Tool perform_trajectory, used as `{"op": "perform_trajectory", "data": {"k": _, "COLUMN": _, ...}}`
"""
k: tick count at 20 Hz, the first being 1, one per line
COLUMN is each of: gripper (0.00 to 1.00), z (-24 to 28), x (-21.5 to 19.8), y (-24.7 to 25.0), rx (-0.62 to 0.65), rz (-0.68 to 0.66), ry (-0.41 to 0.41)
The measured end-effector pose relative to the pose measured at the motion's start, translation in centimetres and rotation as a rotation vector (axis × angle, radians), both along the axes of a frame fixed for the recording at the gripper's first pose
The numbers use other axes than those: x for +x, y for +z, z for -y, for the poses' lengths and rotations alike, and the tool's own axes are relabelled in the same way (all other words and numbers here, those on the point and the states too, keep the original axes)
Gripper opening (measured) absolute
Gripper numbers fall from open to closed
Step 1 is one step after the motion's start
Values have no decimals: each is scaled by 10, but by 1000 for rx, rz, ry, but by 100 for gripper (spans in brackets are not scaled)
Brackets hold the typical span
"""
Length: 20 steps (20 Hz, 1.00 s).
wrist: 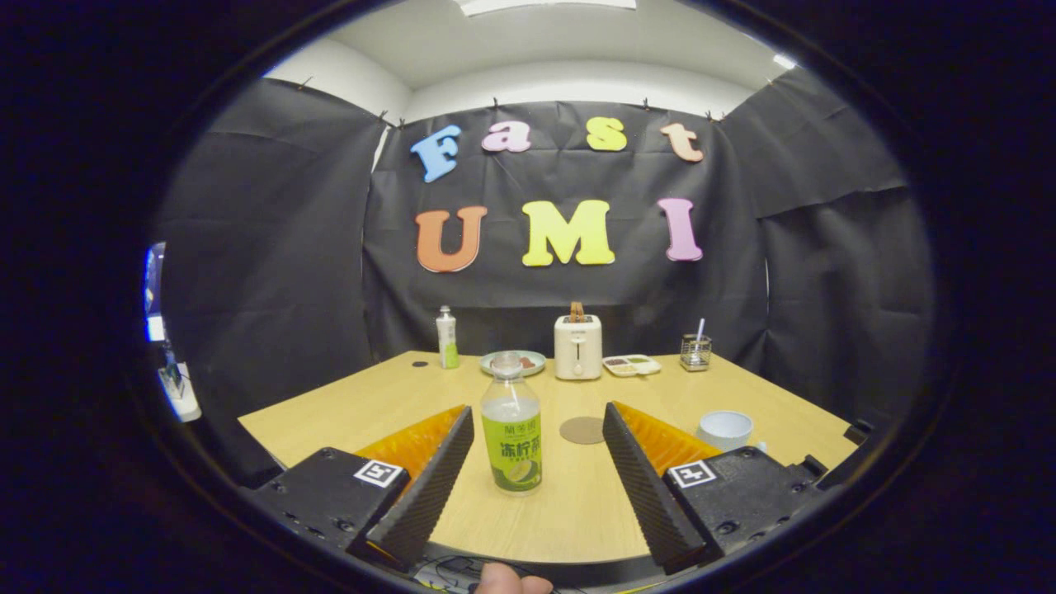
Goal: Take the bottle from table, then pour the juice into the cup, finally place the bottle on the coaster
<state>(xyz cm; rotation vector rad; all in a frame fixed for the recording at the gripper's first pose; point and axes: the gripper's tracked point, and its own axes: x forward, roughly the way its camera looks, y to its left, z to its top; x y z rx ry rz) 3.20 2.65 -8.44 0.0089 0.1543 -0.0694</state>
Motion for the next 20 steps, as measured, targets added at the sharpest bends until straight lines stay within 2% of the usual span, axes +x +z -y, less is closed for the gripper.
{"op": "perform_trajectory", "data": {"k": 12, "gripper": 100, "z": -18, "x": 69, "y": -55, "rx": -46, "rz": -79, "ry": -9}}
{"op": "perform_trajectory", "data": {"k": 20, "gripper": 100, "z": -18, "x": 99, "y": -83, "rx": -33, "rz": -158, "ry": -30}}
